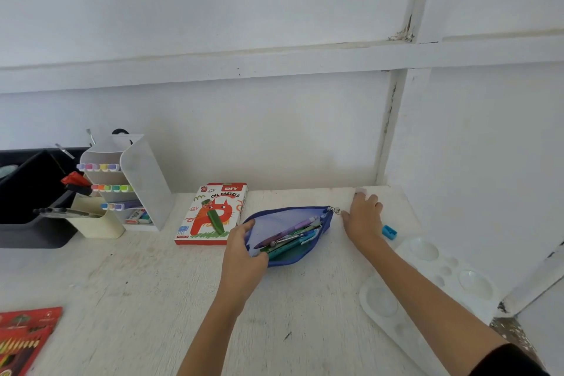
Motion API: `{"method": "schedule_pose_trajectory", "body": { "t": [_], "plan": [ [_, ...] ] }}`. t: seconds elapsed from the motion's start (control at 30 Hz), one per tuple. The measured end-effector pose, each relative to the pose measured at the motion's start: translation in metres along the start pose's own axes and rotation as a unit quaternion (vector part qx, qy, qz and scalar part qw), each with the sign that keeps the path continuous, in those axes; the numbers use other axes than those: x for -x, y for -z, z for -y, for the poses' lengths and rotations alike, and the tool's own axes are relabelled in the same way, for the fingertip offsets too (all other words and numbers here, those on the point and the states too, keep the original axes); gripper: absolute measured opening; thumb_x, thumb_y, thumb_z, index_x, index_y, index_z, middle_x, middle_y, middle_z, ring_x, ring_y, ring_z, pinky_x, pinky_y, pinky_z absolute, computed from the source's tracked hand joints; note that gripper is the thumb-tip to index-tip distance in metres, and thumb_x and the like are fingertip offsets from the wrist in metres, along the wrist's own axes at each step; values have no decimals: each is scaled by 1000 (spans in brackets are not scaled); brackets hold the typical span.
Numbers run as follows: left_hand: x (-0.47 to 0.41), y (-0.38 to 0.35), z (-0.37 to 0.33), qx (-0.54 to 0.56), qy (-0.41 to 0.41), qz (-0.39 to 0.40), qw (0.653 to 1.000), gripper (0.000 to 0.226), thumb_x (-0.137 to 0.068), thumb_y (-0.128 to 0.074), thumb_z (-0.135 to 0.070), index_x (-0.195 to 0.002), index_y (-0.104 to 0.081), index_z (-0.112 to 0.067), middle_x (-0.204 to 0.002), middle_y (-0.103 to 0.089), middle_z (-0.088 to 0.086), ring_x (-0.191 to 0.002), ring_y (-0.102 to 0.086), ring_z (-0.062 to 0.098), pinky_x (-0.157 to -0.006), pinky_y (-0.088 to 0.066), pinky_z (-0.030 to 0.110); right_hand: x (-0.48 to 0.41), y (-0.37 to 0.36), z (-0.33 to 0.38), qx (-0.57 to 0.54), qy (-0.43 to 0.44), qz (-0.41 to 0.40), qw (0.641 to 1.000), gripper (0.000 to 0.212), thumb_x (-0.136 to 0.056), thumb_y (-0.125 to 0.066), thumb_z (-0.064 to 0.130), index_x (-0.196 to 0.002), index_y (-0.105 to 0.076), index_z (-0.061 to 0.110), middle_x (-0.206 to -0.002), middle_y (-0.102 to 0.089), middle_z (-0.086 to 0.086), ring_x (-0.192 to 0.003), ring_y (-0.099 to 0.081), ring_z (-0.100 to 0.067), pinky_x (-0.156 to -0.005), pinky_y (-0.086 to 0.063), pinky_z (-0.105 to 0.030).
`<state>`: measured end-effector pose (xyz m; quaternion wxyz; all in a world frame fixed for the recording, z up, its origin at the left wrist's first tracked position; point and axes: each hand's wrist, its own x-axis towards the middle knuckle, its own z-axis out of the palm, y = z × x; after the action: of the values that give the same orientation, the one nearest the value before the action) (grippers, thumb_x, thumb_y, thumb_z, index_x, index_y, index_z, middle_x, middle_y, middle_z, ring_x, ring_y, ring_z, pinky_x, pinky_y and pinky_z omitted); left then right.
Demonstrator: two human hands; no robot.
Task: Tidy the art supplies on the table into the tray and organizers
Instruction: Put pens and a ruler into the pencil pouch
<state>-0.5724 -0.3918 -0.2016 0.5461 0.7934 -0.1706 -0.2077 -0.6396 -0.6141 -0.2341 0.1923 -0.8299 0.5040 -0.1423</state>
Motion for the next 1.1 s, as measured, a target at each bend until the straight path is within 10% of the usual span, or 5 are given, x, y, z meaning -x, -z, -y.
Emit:
{"method": "schedule_pose_trajectory", "body": {
  "t": [0.3, 0.43, 0.7, 0.9, 1.1],
  "plan": [
    [-5, 1, -8, 12, 23, 6, 1000, 61, -87, -59, 3, -139, -36, -20, -140, -39, 3, -124, -43, 21, -53, -50, 9, 15, 43, 23, -417, -21, -31, 908, 28, -82, -68, 14, -109, -67, 7, -79, -67, 0, -61, -60, -13, -50, -52, -20],
    [-7, -4, -16, 22, 28, 24, 999, 62, -87, -59, 4, -139, -36, -20, -140, -38, 1, -121, -42, 18, -57, -51, 13, 43, 63, 48, -523, 70, 52, 848, 19, -84, -68, 8, -101, -66, 15, -82, -66, 5, -74, -63, -8, -60, -51, -16],
    [-8, -17, -20, 21, -2, 38, 999, 61, -86, -57, 7, -138, -36, -19, -137, -41, 4, -110, -39, 10, -71, -51, 19, 67, 34, 34, -268, 290, 27, 918, 24, -84, -60, -2, -103, -70, 10, -97, -63, -1, -84, -53, 0, -74, -38, 2],
    [-7, -20, -18, 11, -4, 36, 999, 60, -89, -59, -2, -140, -34, -22, -140, -40, 2, -112, -39, 10, -73, -50, 20, 40, 41, -10, -236, 159, -134, 949, 29, -79, -52, -10, -97, -66, 8, -95, -61, -5, -90, -59, -19, -78, -46, -21],
    [-5, -22, -18, 12, 2, 43, 999, 60, -88, -59, -2, -140, -34, -20, -139, -40, 3, -109, -38, 10, -60, -47, 12, 27, 28, -57, 126, 43, 24, 991, 35, -89, -45, 1, -122, -52, 9, -119, -47, -13, -111, -44, -28, -88, -39, -30]
  ]
}}
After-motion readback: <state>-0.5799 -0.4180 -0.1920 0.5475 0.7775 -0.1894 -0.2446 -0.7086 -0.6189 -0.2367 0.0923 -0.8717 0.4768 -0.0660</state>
